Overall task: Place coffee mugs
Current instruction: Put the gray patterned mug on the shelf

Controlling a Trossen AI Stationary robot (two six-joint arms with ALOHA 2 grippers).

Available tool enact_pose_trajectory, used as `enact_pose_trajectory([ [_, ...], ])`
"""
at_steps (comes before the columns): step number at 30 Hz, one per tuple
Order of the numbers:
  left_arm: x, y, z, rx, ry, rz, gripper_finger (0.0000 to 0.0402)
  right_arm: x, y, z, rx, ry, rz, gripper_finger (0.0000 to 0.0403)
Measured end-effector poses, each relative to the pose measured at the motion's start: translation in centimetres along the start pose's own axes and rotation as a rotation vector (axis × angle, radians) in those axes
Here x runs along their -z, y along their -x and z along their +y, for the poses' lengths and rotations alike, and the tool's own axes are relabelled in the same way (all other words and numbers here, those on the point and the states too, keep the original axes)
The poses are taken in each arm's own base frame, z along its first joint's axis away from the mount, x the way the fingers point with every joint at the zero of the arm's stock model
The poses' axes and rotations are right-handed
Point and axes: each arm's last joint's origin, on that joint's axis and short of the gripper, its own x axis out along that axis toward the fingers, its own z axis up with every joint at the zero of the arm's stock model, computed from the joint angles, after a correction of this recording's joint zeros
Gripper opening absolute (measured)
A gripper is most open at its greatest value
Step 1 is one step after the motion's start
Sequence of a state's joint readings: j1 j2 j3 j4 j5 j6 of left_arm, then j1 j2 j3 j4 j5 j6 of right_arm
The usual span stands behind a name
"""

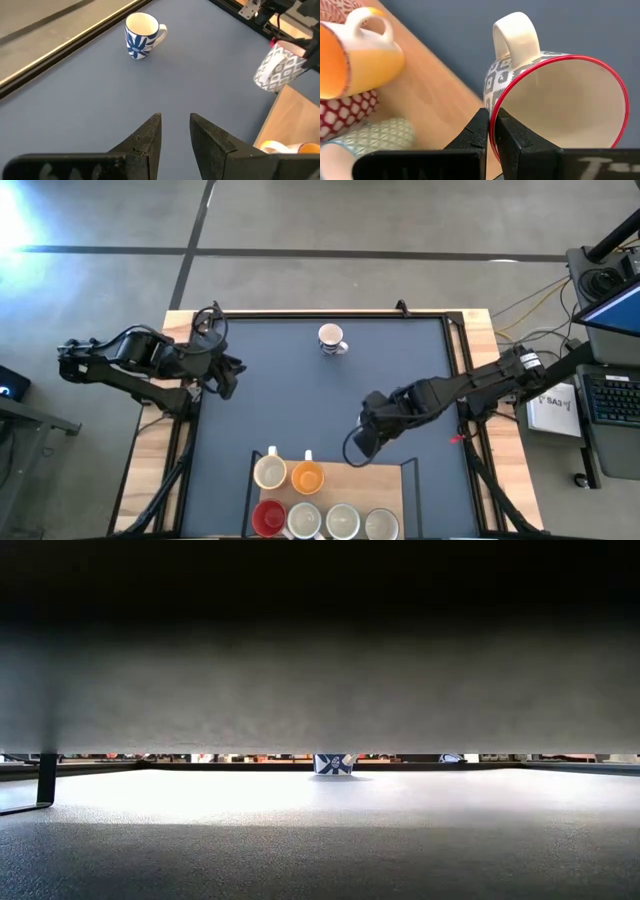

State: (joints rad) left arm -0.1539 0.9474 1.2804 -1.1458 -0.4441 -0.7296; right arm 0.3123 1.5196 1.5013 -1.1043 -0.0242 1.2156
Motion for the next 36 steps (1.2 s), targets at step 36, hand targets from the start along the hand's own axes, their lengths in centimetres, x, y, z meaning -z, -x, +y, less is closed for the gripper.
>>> enact_pose_trajectory([
  [36,1.3,4.3,3.7,0.082,-0.162,-0.037,0.0084,0.3,-2.7,8.9,0.062,-0.206,0.032,0.0012],
])
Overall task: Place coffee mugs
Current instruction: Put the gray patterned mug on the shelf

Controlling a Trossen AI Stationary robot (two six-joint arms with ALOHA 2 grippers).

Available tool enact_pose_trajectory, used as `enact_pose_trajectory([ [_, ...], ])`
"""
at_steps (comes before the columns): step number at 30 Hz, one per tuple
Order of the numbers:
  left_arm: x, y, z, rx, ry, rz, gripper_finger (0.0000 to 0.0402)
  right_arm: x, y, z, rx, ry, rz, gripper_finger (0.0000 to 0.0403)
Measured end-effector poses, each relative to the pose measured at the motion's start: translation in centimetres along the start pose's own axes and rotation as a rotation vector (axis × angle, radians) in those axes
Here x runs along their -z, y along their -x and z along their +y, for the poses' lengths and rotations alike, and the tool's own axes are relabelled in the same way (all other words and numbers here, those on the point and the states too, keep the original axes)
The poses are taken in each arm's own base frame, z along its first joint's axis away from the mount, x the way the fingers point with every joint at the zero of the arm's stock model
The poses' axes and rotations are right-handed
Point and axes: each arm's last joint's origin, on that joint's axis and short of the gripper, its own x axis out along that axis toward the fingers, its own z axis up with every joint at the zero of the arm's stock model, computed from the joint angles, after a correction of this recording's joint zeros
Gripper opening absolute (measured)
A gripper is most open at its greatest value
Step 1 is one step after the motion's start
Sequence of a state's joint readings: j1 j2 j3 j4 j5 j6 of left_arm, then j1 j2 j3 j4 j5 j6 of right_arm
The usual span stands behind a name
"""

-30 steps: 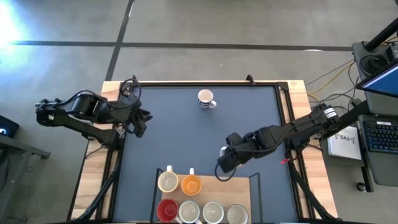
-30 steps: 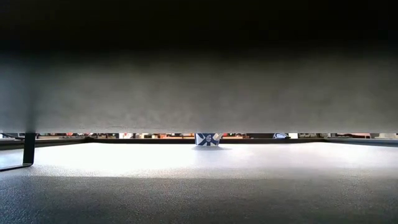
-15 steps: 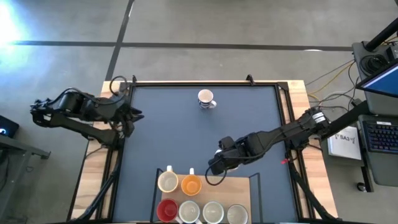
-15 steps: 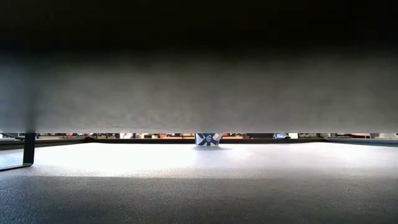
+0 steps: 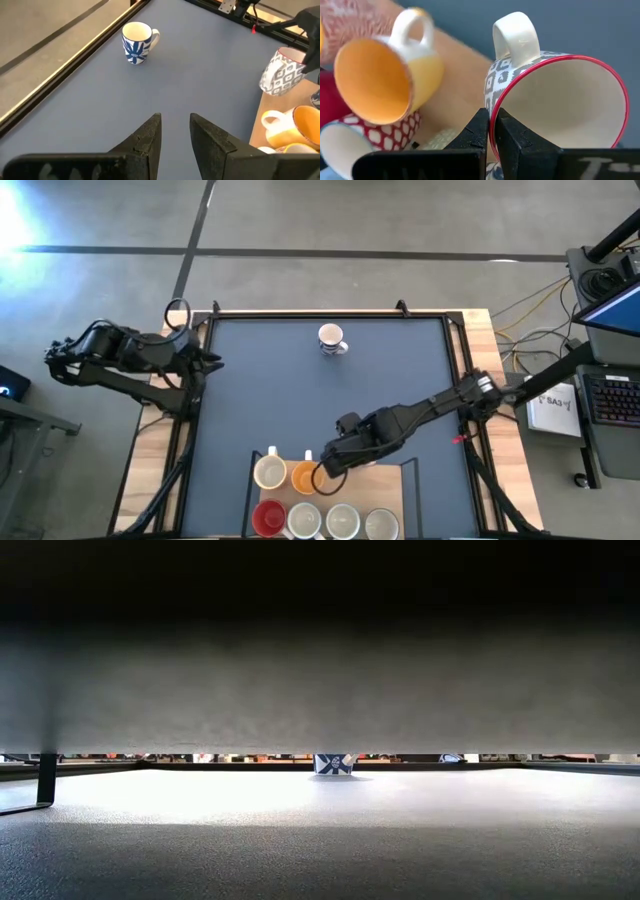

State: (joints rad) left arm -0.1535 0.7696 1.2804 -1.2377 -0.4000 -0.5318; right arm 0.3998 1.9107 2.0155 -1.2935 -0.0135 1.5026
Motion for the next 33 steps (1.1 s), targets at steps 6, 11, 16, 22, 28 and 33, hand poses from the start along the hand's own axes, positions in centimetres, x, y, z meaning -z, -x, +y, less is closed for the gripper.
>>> enact_pose_trajectory([
  [6,0.0,0.0,0.0,0.0,-0.026,0.0,0.0084,0.8,-0.6,2.1,-0.028,0.026,0.053,0.0012],
  [11,0.0,0.0,0.0,0.0,-0.026,-0.001,0.0084,1.1,-0.7,2.6,0.018,0.03,0.056,0.0012],
  [16,0.0,0.0,0.0,-0.002,-0.029,0.004,0.0084,1.3,-1.3,3.2,0.013,0.033,0.058,0.0012],
  [22,0.2,0.0,0.1,-0.01,-0.035,0.018,0.0084,1.7,-1.8,3.3,0.025,0.023,0.079,0.0012],
  [28,0.4,0.0,0.2,-0.02,-0.044,0.035,0.0084,1.9,-2.2,3.5,0.014,0.016,0.079,0.0012],
  [33,0.4,0.0,0.2,-0.021,-0.044,0.037,0.0084,2.1,-2.2,3.6,0.007,0.013,0.08,0.0012],
])
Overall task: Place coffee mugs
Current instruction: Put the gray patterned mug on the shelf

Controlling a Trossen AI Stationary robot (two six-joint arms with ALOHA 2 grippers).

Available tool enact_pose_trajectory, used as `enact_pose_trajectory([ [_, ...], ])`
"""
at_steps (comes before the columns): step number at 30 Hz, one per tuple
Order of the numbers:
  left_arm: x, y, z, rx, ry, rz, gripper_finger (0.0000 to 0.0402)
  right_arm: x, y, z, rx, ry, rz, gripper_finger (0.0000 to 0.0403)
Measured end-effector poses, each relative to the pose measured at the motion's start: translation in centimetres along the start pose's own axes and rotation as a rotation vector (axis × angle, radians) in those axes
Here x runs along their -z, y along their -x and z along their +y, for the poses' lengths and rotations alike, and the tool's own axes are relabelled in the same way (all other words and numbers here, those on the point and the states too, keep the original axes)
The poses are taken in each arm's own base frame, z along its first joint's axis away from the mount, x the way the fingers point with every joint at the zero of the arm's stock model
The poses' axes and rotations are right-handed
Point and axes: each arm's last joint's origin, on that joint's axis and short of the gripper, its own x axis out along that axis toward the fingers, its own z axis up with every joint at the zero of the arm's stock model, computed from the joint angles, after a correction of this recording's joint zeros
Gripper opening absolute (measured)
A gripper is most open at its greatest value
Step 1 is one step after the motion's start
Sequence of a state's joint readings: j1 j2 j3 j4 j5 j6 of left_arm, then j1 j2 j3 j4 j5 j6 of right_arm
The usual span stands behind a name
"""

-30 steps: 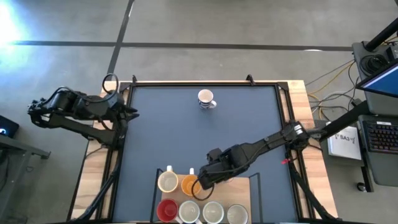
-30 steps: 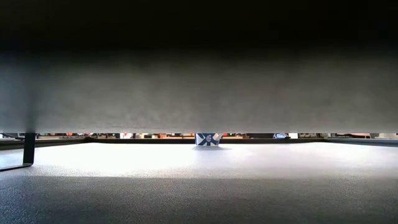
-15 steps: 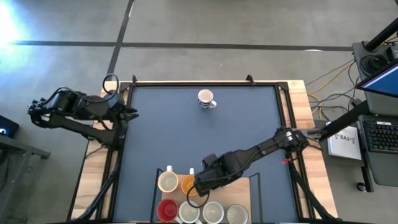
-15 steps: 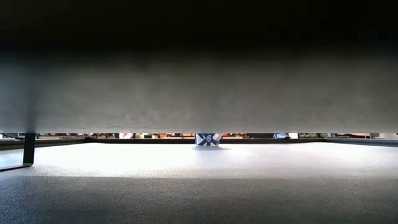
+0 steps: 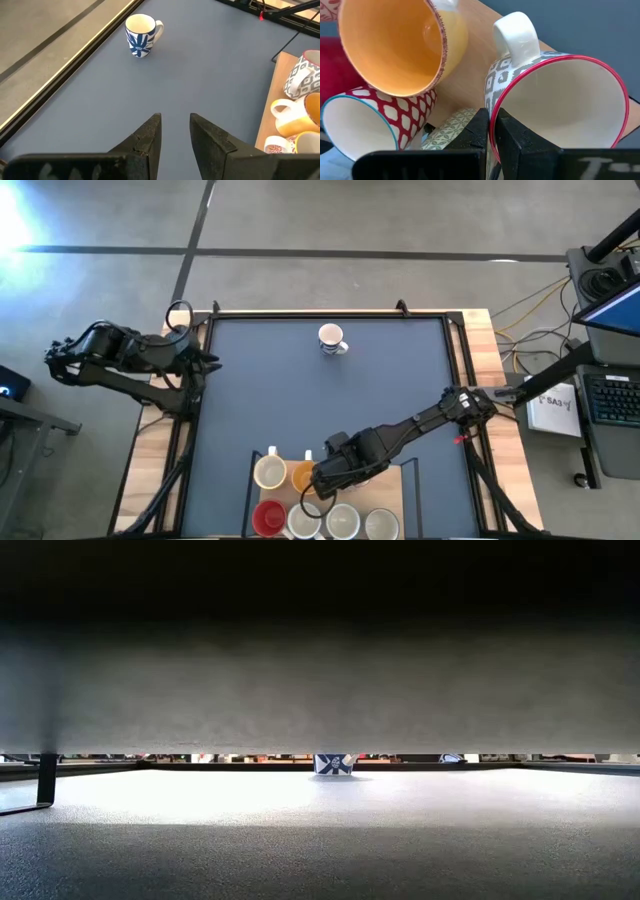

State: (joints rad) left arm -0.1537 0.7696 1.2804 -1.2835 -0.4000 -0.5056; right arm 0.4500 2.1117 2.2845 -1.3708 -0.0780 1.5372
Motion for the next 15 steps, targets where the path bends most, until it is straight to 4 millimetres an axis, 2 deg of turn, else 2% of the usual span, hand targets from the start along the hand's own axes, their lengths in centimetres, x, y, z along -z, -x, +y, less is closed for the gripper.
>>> enact_pose_trajectory([
  [6,0.0,0.0,0.0,0.0,0.0,0.0,0.0084,0.0,-0.89,0.16,0.016,0.005,0.0,0.0012],
  [15,-0.01,-0.03,-0.01,-0.001,-0.001,0.001,0.0084,0.03,-0.92,0.44,-0.012,0.015,-0.014,0.0012],
])
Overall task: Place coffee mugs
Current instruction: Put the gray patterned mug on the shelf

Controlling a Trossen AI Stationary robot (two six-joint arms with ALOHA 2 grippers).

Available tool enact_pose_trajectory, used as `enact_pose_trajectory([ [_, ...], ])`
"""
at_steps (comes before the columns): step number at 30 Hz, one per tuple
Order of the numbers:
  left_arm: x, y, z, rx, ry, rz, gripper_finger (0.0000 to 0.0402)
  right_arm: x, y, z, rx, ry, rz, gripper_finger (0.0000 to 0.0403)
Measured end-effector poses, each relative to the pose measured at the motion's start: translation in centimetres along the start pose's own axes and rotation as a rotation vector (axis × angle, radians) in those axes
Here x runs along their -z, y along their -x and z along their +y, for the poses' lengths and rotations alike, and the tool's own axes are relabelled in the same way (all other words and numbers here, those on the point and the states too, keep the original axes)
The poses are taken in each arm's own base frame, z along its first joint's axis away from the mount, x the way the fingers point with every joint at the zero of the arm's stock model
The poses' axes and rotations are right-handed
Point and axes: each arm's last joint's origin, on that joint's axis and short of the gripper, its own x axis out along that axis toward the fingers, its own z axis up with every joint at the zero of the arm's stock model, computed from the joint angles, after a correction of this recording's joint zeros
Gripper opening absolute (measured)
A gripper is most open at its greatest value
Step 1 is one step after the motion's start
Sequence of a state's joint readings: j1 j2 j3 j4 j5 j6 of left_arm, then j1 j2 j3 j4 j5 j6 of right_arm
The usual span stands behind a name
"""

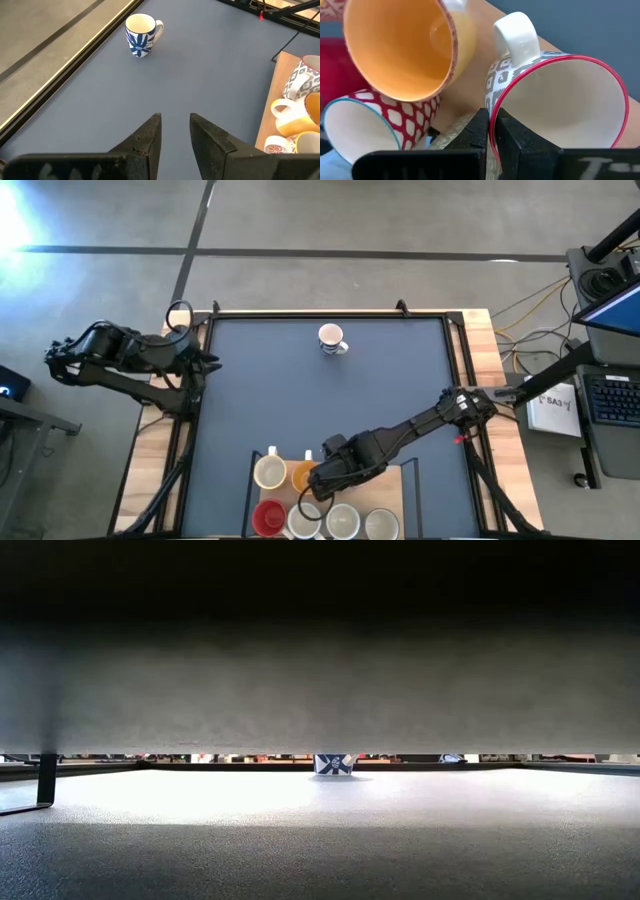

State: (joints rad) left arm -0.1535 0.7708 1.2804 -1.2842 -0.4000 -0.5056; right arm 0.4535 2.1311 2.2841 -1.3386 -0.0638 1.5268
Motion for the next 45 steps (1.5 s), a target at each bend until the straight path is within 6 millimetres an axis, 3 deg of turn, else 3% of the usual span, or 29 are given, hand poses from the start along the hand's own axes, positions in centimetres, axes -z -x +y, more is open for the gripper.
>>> enact_pose_trajectory([
  [38,0.09,0.0,0.05,-0.005,0.0,0.009,0.0084,0.3,-0.08,0.12,-0.009,0.12,-0.004,0.0013],
  [45,0.09,0.0,0.05,-0.005,0.004,0.009,0.0084,0.35,-0.07,0.13,-0.013,0.142,0.016,0.0053],
])
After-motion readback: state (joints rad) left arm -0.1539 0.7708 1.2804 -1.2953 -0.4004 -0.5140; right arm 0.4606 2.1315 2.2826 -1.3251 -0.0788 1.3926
